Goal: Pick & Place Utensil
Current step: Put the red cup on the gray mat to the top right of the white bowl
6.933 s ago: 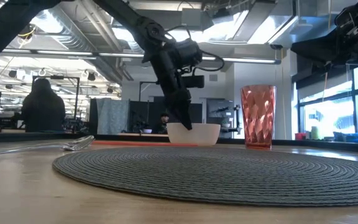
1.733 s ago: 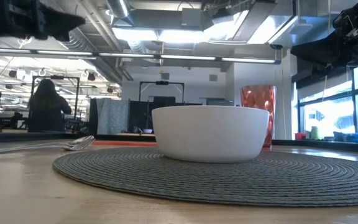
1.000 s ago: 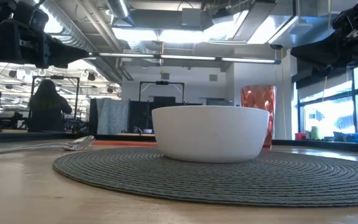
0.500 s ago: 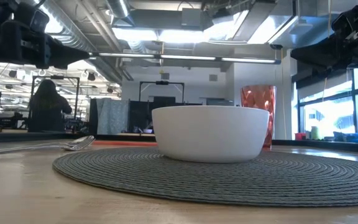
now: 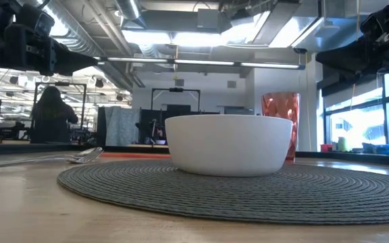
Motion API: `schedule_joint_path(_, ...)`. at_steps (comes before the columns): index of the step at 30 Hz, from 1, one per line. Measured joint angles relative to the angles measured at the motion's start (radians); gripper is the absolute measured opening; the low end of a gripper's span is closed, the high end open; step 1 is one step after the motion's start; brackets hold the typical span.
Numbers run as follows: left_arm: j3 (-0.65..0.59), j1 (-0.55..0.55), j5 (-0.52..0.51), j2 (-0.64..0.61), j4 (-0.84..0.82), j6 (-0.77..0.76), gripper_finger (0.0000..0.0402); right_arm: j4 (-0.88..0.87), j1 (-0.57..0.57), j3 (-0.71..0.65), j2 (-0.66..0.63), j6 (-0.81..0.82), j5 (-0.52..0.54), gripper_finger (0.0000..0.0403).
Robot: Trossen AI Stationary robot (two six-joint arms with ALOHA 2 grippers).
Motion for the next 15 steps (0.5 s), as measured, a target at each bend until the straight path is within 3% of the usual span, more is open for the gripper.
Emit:
schedule_joint_path(6,0.000,0.000,-0.003,0.000,-0.001,-0.008,0.0001,0.142,-0.001,0.036,0.015,-0.012,0.010,0.0019)
schedule_joint_path(15,0.000,0.000,-0.023,0.000,-0.005,-0.008,0.0002,-0.099,-0.031,0.375,0.278,-0.002,0.159,0.0011)
